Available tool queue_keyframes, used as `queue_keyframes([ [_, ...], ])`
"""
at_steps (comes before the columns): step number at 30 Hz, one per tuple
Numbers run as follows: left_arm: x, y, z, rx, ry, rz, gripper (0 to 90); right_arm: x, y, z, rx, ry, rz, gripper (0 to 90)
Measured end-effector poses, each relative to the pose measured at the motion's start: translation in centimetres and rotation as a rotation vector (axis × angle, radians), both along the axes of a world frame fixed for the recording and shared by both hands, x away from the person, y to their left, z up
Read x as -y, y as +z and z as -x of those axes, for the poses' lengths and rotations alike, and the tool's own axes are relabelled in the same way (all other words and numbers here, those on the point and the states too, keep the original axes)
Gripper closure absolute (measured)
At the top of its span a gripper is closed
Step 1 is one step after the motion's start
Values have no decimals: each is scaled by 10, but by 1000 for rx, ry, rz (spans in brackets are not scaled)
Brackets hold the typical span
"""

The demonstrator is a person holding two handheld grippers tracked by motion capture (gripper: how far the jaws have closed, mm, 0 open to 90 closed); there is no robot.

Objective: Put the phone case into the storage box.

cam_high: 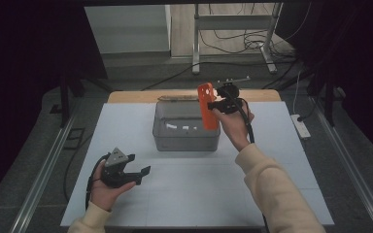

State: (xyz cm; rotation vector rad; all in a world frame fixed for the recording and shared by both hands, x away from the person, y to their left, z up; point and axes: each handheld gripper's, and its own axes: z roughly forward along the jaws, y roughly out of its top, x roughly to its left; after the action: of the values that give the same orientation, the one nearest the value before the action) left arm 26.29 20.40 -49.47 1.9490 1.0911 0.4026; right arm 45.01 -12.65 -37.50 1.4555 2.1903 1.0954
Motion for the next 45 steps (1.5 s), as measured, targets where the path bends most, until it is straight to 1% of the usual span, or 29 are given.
queue_keyframes([
  [5, 0, 0, 0, 0, 0, 0, 230, 0, -1, -2, -7, -3, 4, 791],
  [16, 0, 0, 0, 0, -1, -4, 231, -1, -4, -8, -42, -14, 3, 790],
  [20, 0, 0, 0, -1, -1, -4, 231, -1, -4, -10, -42, -19, 8, 791],
  [24, 0, 0, 0, -1, 0, -4, 231, -2, -4, -13, -54, -22, 13, 791],
  [25, 0, 0, 0, 0, -1, -3, 231, -2, -3, -14, -63, -23, 10, 791],
  [29, 0, 0, 0, 0, 0, -2, 231, -3, -2, -16, -71, -22, 18, 791],
  [35, 0, 0, 0, 0, 0, -3, 231, -7, 3, -22, -90, -24, 16, 791],
  [41, -1, 0, 0, 2, 2, -1, 232, -13, 8, -25, -101, -12, 40, 791],
  [45, -1, 0, 0, 2, 2, -2, 231, -16, 10, -29, -113, -6, 38, 791],
])
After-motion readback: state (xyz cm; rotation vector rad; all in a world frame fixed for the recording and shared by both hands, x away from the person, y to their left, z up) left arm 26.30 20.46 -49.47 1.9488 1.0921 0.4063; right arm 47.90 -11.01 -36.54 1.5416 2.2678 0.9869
